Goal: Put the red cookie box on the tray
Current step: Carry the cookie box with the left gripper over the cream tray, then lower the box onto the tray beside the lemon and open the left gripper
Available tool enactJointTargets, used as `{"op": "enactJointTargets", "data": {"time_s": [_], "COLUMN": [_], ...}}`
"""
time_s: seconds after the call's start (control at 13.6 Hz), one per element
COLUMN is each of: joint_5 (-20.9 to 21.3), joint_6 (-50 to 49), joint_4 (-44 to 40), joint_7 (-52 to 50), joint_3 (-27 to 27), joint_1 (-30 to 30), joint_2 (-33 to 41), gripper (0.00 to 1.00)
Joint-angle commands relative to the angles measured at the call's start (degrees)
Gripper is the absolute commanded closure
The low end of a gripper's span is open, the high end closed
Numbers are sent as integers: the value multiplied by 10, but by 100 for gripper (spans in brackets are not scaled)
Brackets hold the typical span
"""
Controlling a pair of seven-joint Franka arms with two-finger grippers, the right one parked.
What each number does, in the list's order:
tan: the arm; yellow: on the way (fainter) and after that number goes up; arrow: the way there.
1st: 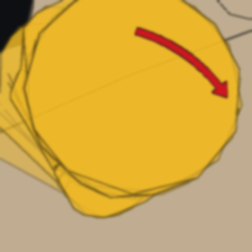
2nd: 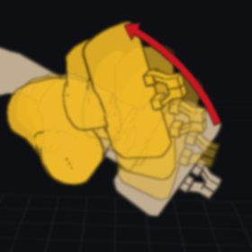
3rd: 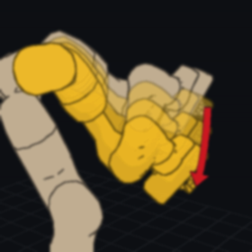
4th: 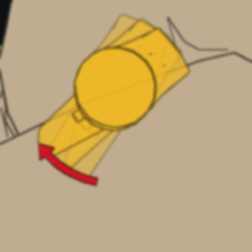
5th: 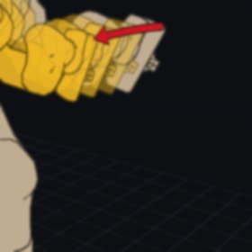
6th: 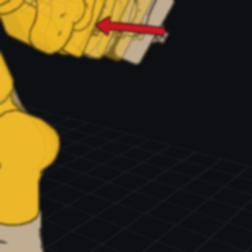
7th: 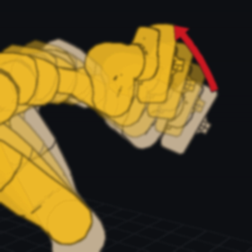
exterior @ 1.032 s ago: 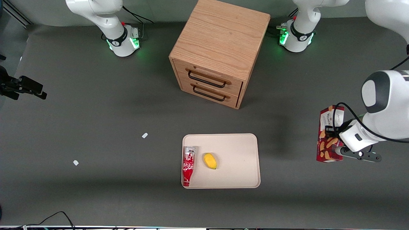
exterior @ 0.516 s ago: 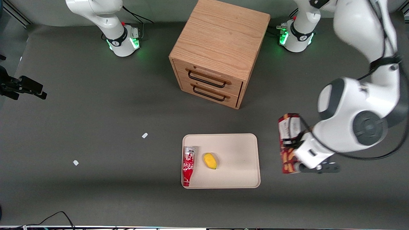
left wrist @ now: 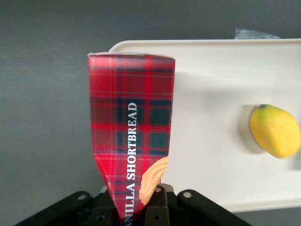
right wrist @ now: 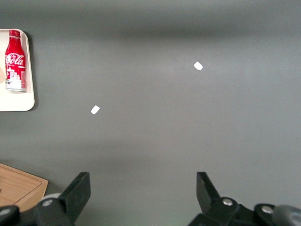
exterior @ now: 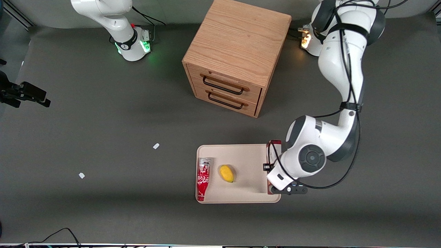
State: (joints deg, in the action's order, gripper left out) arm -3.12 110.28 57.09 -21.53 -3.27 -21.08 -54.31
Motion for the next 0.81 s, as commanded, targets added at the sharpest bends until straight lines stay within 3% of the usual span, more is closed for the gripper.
{"op": "enactJointTargets", "data": {"time_s": [0.0, 0.59, 0.66, 0.74], "joint_5": [27, 33, 33, 35], "joint_6": [9, 49, 49, 49], "joint_4": [-20, 11, 11, 11], "joint_7": [-20, -30, -29, -30], "joint_3": [8, 9, 9, 9], "joint_1": [-12, -12, -12, -12], "joint_2": [-22, -31, -31, -30], "gripper": [100, 100, 87, 29]}}
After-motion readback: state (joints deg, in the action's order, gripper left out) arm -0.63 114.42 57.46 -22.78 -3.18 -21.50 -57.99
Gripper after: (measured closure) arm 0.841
